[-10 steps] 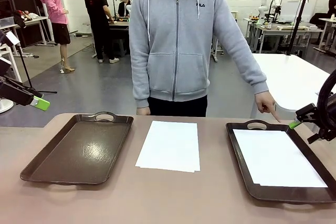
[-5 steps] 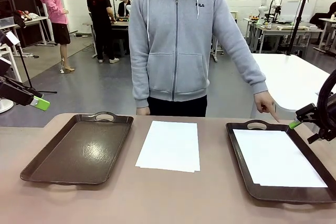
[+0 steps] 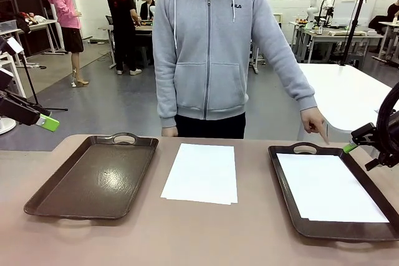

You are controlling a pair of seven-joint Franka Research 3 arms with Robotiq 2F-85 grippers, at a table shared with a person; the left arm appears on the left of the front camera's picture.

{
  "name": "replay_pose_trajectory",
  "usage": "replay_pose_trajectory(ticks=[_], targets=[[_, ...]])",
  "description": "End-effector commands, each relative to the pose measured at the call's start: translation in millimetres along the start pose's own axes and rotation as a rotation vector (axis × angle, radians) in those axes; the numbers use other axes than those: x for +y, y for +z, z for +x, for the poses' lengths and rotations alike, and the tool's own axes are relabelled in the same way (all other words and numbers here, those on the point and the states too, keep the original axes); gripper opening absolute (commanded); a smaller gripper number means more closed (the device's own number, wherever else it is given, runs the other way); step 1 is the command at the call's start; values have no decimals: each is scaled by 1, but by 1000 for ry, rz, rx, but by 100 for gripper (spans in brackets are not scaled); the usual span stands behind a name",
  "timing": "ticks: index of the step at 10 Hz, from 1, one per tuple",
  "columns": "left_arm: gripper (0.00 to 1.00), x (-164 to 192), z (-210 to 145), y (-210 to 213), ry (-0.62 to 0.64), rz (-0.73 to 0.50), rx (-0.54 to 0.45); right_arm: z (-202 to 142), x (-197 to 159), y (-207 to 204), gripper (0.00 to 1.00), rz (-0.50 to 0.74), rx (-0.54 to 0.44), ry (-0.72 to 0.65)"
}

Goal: Sort the A4 documents.
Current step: Receive the A4 Paper.

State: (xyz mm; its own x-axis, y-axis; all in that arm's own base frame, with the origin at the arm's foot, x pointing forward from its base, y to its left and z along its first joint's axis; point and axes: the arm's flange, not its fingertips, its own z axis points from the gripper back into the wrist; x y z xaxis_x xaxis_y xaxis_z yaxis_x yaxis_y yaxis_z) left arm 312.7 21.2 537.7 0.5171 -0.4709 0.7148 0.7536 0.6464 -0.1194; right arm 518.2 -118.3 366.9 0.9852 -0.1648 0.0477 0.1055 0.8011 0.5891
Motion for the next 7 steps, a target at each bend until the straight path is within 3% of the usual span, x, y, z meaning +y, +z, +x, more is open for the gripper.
replay_pose_trajectory(ticks=[1, 7], targets=[[100, 2, -2, -1, -18, -16, -15, 0, 0, 0, 100, -1, 0, 0], [100, 2, -2, -1, -18, -16, -15, 0, 0, 0, 100, -1, 0, 0]])
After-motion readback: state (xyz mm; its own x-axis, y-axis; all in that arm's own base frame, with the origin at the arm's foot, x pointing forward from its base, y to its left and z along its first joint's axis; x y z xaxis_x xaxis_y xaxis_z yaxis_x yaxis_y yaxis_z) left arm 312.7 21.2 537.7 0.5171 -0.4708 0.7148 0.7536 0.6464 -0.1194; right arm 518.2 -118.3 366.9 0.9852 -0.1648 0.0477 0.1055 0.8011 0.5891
